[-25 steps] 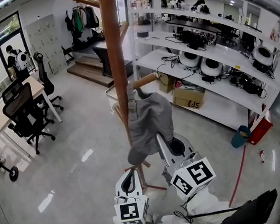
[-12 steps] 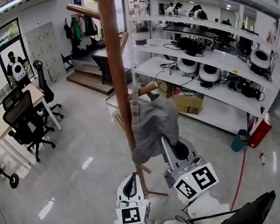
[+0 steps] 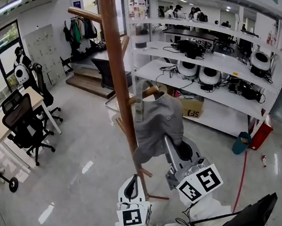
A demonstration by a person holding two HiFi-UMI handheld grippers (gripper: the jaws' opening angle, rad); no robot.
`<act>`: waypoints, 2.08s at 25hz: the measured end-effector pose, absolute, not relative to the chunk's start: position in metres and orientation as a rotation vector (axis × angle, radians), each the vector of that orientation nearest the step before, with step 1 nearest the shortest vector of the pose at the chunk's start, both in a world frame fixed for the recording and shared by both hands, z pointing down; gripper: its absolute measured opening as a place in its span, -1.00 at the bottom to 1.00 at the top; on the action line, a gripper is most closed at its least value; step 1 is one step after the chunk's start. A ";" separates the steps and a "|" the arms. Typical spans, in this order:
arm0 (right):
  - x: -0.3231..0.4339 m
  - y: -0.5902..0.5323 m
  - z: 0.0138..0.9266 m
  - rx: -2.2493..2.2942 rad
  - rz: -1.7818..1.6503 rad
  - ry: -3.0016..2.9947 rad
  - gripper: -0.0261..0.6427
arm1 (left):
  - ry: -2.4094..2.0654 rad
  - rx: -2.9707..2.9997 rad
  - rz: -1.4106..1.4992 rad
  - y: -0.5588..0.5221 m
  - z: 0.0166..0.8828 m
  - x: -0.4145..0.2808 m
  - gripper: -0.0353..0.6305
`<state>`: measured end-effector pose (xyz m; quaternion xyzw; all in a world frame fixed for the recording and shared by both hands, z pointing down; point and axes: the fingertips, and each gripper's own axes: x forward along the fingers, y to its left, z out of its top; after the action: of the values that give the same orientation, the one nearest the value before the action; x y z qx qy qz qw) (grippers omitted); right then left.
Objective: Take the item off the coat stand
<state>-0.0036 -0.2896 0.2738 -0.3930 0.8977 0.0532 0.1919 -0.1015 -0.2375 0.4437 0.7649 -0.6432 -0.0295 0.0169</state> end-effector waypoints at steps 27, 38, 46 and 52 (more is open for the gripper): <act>0.034 -0.285 0.268 -1.180 0.138 2.434 -0.87 | -1.925 2.447 -0.097 -0.243 0.439 -0.077 -0.89; 0.048 -0.276 0.282 -1.213 0.098 2.436 -0.87 | -1.882 2.467 -0.084 -0.239 0.444 -0.061 -0.89; 0.047 -0.271 0.292 -1.213 0.057 2.457 -0.87 | -1.889 2.455 -0.083 -0.234 0.444 -0.061 -0.89; 0.042 -0.270 0.302 -1.224 0.049 2.483 -0.87 | -1.898 2.442 -0.086 -0.231 0.444 -0.064 -0.89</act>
<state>0.0420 -0.2702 0.3024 -0.4345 0.8812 0.0175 0.1853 -0.0642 -0.2310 0.4441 0.7890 -0.6133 -0.0277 0.0239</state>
